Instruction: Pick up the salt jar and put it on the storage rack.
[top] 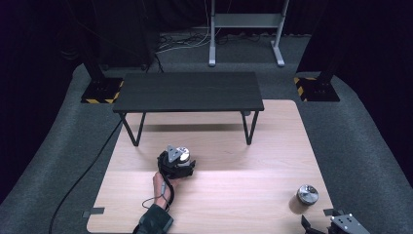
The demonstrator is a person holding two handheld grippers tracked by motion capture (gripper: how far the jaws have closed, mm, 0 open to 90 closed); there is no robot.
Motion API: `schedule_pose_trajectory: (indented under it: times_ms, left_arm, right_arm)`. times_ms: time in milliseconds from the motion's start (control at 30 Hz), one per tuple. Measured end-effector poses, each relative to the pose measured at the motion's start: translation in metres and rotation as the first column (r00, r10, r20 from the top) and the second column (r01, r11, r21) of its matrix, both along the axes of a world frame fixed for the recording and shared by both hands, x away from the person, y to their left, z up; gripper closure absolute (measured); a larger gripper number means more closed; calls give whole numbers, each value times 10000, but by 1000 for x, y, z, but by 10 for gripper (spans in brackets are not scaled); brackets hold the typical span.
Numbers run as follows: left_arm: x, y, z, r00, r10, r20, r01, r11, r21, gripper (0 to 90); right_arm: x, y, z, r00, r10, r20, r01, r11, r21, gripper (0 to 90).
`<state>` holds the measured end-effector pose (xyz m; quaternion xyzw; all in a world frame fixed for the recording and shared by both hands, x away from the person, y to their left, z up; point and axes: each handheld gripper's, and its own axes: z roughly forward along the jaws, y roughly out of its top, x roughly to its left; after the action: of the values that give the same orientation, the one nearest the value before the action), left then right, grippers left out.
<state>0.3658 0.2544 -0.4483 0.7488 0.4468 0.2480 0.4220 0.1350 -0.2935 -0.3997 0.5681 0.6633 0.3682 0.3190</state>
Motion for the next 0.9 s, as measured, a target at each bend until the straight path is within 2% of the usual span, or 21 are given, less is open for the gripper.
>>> schedule_pose_trajectory:
  times_ms: [100, 800, 900]
  left_arm:
    - [-1, 0, -1, 10000, 1, 54, -1, 10000, -45, 302]
    - [0, 0, 6, 9997, 88, -211, -87, 9999, 57, 305]
    - [0, 2, 6, 9995, 157, -287, -159, 9998, -69, 306]
  right_arm:
    - [0, 0, 0, 10000, 10, -26, -10, 10000, -20, 0]
    - [-2, -3, 0, 9999, -157, -29, 156, 9999, -64, 0]
    - [-2, -4, 0, 9998, -193, -59, 192, 9998, -66, 0]
